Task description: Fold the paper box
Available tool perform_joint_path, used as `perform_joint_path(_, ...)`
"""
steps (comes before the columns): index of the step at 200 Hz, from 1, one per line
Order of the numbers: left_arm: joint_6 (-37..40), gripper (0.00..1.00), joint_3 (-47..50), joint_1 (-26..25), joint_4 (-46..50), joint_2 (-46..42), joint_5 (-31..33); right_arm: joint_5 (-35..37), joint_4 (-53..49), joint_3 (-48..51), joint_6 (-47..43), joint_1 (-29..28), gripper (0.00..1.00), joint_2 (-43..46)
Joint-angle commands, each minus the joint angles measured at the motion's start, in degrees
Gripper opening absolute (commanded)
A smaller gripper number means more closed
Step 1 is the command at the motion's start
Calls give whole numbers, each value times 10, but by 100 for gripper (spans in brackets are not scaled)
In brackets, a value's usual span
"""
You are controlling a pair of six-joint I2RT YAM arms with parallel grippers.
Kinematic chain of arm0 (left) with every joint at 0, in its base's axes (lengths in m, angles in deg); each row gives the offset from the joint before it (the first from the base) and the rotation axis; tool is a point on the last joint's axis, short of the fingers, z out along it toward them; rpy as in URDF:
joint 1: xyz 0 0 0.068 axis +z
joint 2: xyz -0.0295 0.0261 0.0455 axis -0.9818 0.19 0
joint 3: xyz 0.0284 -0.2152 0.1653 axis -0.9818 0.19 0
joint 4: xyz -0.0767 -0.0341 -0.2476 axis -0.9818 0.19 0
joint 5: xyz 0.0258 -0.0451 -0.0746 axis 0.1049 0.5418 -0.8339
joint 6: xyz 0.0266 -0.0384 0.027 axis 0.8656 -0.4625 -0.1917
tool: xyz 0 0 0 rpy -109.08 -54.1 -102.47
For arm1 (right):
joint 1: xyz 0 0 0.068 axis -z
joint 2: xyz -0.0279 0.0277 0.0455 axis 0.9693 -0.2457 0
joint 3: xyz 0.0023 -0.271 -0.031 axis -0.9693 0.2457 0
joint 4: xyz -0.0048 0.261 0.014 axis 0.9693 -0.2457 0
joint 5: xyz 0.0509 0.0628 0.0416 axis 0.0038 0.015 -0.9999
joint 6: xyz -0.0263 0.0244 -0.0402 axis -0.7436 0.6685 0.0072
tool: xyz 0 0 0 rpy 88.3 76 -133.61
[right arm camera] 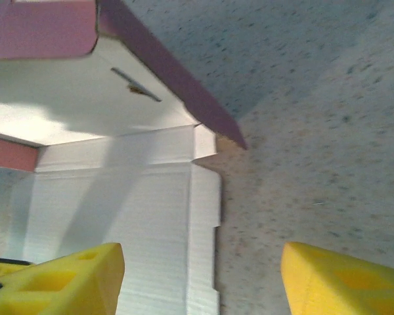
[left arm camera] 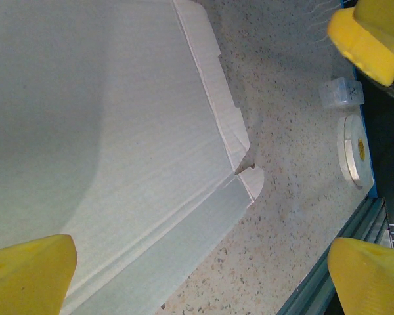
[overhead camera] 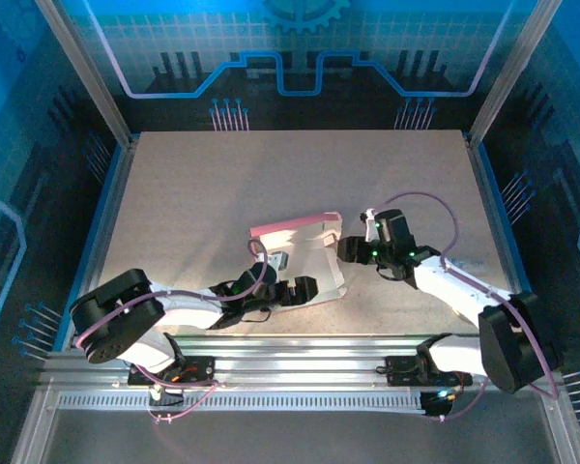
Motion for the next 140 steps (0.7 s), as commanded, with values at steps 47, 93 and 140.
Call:
perform_joint_path(47, -11, 99, 8, -8, 89, 31, -23, -21, -108, -123, -125, 24, 64, -30)
perform_joint_path(93, -12, 99, 9, -9, 89, 32, -23, -8, -123, -182, -121, 24, 64, -57)
perform_joint_path(140, -11, 99, 9, -9, 89, 32, -23, -9, -140, -237, -129, 22, 63, -124)
